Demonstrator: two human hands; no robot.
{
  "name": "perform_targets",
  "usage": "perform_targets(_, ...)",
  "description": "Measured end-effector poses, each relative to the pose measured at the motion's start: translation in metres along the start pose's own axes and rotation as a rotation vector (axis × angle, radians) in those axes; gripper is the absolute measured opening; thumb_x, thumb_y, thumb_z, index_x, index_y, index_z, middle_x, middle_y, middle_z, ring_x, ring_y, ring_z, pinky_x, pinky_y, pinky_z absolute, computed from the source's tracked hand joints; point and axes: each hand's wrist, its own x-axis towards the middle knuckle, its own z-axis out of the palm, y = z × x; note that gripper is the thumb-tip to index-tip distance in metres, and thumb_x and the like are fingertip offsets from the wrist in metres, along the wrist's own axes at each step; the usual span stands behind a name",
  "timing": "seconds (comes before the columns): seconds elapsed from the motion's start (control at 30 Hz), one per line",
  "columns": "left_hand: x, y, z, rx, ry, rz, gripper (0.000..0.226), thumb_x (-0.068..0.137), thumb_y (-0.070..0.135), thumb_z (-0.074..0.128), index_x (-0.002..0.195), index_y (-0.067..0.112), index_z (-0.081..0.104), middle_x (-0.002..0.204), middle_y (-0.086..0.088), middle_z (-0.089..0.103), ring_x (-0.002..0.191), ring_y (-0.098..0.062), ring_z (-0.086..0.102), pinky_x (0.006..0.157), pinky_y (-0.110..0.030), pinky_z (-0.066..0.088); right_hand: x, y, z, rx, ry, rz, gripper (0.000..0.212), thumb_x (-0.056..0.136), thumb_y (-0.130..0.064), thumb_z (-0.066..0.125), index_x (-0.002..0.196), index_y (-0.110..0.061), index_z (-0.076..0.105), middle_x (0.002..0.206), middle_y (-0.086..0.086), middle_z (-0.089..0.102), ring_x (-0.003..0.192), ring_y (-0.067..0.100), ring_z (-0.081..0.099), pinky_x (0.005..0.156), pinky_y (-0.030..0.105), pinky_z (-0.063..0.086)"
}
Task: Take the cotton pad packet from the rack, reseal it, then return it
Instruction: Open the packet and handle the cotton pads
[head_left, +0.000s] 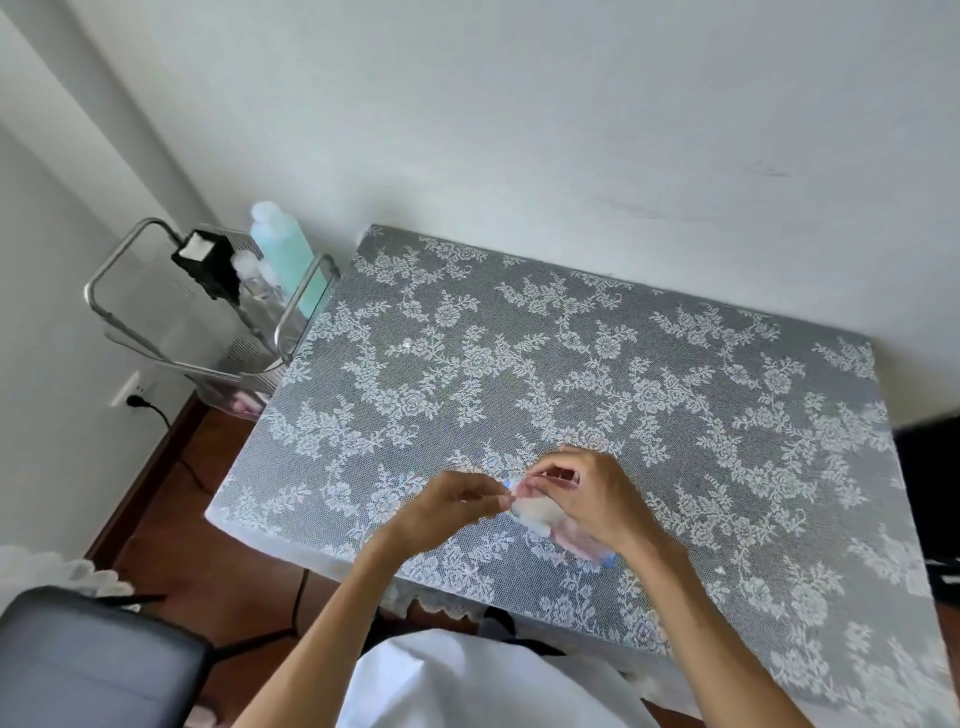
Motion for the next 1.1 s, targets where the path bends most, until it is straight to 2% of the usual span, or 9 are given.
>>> perform_targets(0.1,0.001,0.002,0.001,-0.002,0.016,0.017,0.014,0.09,0.021,0.067,0.094,0.009,0.072,0.079,0.009,0.068,0.075,-0.002,0.059,0.066,-0.014,0.045,-0.002,0.002,-0.002,0.046,0.007,-0.001,0.018,0.084,-0.032,0.07,0.102,-0.028,0.07,0.095,-0.009,0.067,0.081,0.006,0.062,0.074,0.032,0.056)
perform_targets(0.27,0.004,0.006,-0.001,-0.066,0.014,0.027,0.006,0.091,0.013,0.065,0.089,0.009,0.069,0.086,-0.004,0.072,0.083,-0.015,0.068,0.076,-0.026,0.053,-0.001,0.001,-0.004,0.057,-0.029,-0.054,0.03,0.08,-0.041,0.069,0.106,-0.026,0.067,0.095,-0.01,0.062,0.081,-0.002,0.053,0.078,0.026,0.047)
perform_targets(0.37,0.003,0.009,-0.002,-0.093,0.041,0.027,0.008,0.087,0.011,0.069,0.082,0.007,0.065,0.08,-0.005,0.07,0.077,-0.018,0.065,0.074,-0.029,0.054,-0.001,-0.001,-0.003,0.125,-0.03,-0.035,0.022,0.08,-0.043,0.07,0.092,-0.025,0.066,0.088,-0.007,0.062,0.072,0.005,0.054,0.065,0.021,0.046)
perform_targets(0.47,0.002,0.011,-0.002,-0.047,0.137,0.07,0.013,0.085,0.008,0.071,0.077,0.009,0.061,0.076,-0.007,0.069,0.07,-0.018,0.065,0.067,-0.031,0.057,-0.003,-0.003,-0.001,0.154,0.006,-0.046,0.02,0.08,-0.043,0.071,0.083,-0.026,0.062,0.075,-0.005,0.061,0.056,0.007,0.049,0.049,0.019,0.043)
perform_targets(0.57,0.0,0.013,-0.002,0.002,0.215,0.129,0.015,0.083,0.01,0.074,0.076,0.014,0.062,0.075,-0.006,0.072,0.067,-0.017,0.068,0.059,-0.026,0.057,-0.006,-0.006,-0.001,0.214,0.03,-0.047,0.028,0.078,-0.05,0.065,0.081,-0.023,0.06,0.073,-0.004,0.062,0.053,0.005,0.05,0.046,0.017,0.043)
perform_targets(0.7,-0.001,0.014,0.0,0.128,0.325,0.212,0.007,0.083,0.018,0.076,0.081,0.02,0.069,0.076,0.004,0.074,0.07,-0.011,0.072,0.065,-0.023,0.059,-0.01,-0.008,-0.001,0.232,0.079,-0.054,0.031,0.079,-0.053,0.063,0.088,-0.024,0.064,0.068,-0.008,0.059,0.049,0.002,0.049,0.043,0.015,0.04)
perform_targets(0.83,-0.001,0.017,0.003,0.179,0.384,0.261,0.007,0.082,0.02,0.077,0.088,0.016,0.073,0.075,0.009,0.074,0.067,-0.005,0.071,0.065,-0.017,0.057,-0.008,-0.013,-0.001,0.178,0.059,-0.039,0.039,0.082,-0.053,0.061,0.114,-0.031,0.064,0.065,-0.011,0.055,0.049,-0.002,0.05,0.04,0.014,0.039)
perform_targets(0.93,0.0,0.022,0.002,0.165,0.352,0.249,0.008,0.083,0.02,0.075,0.09,0.016,0.074,0.077,0.007,0.075,0.07,-0.006,0.072,0.065,-0.015,0.056,-0.003,-0.018,-0.003,0.126,0.068,-0.04,0.039,0.08,-0.054,0.059,0.108,-0.029,0.068,0.065,-0.015,0.055,0.045,-0.001,0.046,0.039,0.014,0.036)
perform_targets(1.1,-0.001,0.024,-0.003,-0.032,0.229,0.134,0.019,0.082,0.015,0.076,0.1,0.012,0.073,0.087,-0.004,0.076,0.083,-0.016,0.073,0.072,-0.023,0.056,-0.004,-0.018,-0.007,0.109,0.1,-0.04,0.022,0.081,-0.047,0.067,0.095,-0.03,0.07,0.063,-0.013,0.057,0.047,0.0,0.047,0.042,0.015,0.038)
